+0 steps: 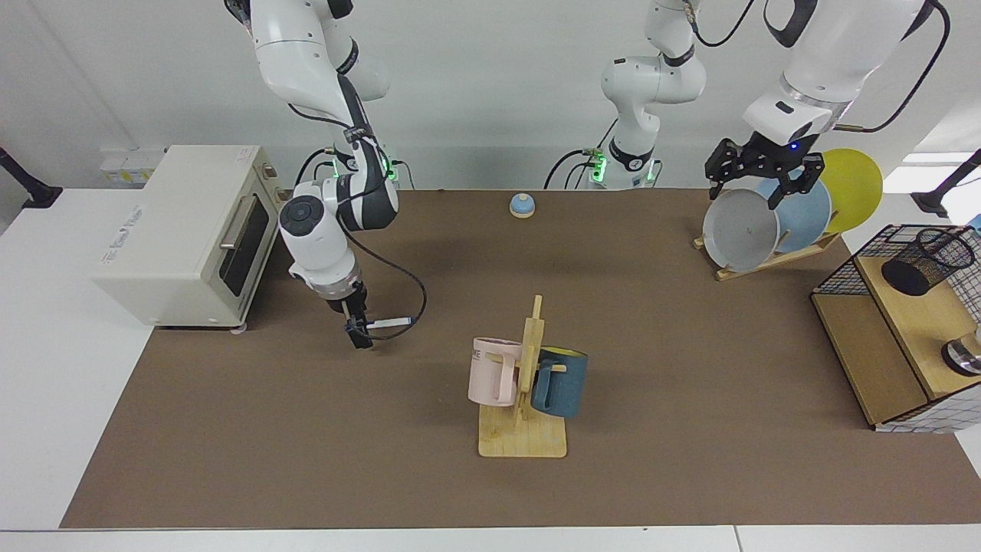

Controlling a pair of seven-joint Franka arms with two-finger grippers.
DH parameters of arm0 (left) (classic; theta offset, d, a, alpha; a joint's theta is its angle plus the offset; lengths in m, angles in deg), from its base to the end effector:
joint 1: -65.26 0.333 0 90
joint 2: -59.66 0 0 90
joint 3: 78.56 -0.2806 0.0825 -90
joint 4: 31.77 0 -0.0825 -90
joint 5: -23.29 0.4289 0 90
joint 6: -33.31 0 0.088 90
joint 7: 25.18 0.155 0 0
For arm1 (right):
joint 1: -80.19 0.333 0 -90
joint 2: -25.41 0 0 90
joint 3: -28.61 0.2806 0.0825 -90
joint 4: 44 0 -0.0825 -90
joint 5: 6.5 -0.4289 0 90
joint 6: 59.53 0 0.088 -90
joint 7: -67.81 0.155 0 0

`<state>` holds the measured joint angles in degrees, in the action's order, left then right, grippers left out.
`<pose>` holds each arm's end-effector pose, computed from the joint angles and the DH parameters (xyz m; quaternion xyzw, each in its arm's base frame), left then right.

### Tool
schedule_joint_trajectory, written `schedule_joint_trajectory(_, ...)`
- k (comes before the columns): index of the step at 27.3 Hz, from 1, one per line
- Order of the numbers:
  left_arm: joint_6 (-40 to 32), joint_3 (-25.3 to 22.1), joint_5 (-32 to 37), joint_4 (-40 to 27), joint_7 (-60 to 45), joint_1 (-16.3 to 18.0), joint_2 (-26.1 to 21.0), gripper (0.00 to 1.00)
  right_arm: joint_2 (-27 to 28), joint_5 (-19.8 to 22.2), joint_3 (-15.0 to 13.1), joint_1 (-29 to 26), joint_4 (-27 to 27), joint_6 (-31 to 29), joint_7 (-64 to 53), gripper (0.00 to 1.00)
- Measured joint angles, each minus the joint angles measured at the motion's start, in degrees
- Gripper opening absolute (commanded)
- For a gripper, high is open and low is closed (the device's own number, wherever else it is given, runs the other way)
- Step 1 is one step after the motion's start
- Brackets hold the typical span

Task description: Put markers into pen holder

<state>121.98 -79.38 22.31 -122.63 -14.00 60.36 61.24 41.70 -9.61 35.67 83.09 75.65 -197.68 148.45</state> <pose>0.5872 -0.0445 0.5477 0.9911 -0.1329 -0.0048 0.0091 0.5998 0.1098 0.1783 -0.8017 0.5963 0.0113 0.0393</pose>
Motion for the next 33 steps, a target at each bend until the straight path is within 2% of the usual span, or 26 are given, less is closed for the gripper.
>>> schedule_joint_trajectory(12,0.0,0.0,0.0,0.0,0.0,0.0,0.0,1.00,0.3,0.0,-0.1,-0.2,1.0,0.0,-0.1,0.96)
schedule_joint_trajectory(19,0.0,0.0,0.0,0.0,0.0,0.0,0.0,1.00,0.4,0.0,-0.2,-0.3,1.6,0.0,-0.2,0.58)
schedule_joint_trajectory(22,0.0,0.0,0.0,0.0,0.0,0.0,0.0,1.00,0.1,0.0,-0.2,-0.3,1.5,-0.1,-0.3,0.49)
schedule_joint_trajectory(24,0.0,0.0,0.0,0.0,0.0,0.0,0.0,1.00,-0.1,0.0,-0.2,-0.3,1.5,-0.2,-0.3,0.48)
schedule_joint_trajectory(27,0.0,0.0,0.0,0.0,0.0,0.0,0.0,1.00,-0.2,0.0,-0.2,-0.3,1.5,-0.2,-0.3,0.38)
schedule_joint_trajectory(30,0.0,0.0,0.0,0.0,0.0,0.0,0.0,1.00,-0.3,0.0,-0.2,-0.3,1.4,-0.2,-0.3,0.27)
schedule_joint_trajectory(33,0.0,0.0,0.0,0.0,0.0,0.0,0.0,1.00,-0.4,0.0,-0.2,-0.4,1.4,-0.2,-0.3,0.11)
